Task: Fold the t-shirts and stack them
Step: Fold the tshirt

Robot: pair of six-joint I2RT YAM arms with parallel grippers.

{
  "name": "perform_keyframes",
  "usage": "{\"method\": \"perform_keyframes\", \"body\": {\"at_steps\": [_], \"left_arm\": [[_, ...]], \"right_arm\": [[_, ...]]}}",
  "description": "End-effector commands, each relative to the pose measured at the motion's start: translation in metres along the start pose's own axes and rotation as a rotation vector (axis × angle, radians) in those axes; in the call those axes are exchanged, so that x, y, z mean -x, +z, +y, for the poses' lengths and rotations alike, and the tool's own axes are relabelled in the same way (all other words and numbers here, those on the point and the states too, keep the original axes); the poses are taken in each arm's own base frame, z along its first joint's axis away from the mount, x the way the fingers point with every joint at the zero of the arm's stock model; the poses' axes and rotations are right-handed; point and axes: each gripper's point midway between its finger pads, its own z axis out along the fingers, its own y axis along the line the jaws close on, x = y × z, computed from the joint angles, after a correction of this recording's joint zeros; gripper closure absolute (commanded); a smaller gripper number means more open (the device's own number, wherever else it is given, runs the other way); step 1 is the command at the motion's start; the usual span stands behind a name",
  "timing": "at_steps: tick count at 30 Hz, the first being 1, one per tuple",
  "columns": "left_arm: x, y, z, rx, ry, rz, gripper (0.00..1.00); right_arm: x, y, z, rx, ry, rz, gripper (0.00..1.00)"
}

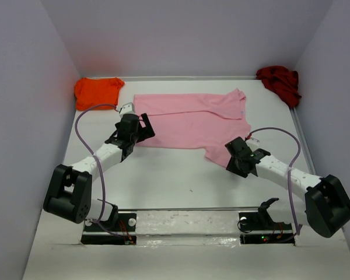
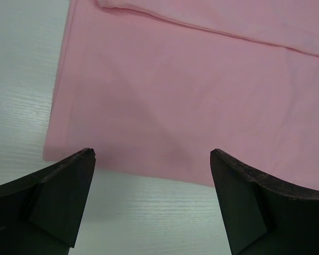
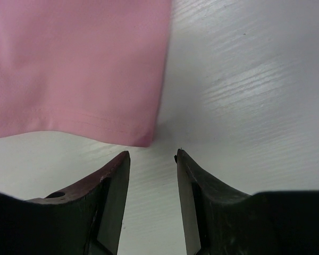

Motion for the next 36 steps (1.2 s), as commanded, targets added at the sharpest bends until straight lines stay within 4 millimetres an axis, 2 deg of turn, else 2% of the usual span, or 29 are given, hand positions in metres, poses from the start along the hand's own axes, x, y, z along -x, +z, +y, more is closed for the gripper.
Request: {"method": "perform_keyframes", "body": {"at_steps": [1, 12, 22, 23, 28, 36], "left_arm": [[0.018, 0.002, -0.007, -0.015, 0.000, -0.049, 0.01], [0.023, -0.006, -0.011, -0.039, -0.008, -0.068, 0.01], [0.026, -0.007, -0.013, -0.047, -0.010, -0.075, 0.01], [0.024, -0.007, -0.012, -0.046, -0.009, -0.071, 0.01], [0.020, -0.007, -0.009, -0.037, -0.008, -0.067, 0.01], [0.015, -0.008, -0.002, -0.015, -0.007, -0.060, 0.01]], "right_arm": [[0.009, 0.004, 0.004, -0.026, 0.029, -0.041, 0.54], [0.004, 0.019, 0.018, -0.019, 0.035, -0.010, 0.58], [0.019, 0.015, 0.023, -0.015, 0.033, -0.059, 0.59], [0.015, 0.018, 0.024, -0.020, 0.029, -0.039, 0.61], [0.002, 0.026, 0.024, -0.023, 0.033, 0.007, 1.00], [0.009, 0.018, 0.027, 0.014, 0.046, -0.021, 1.00]]}}
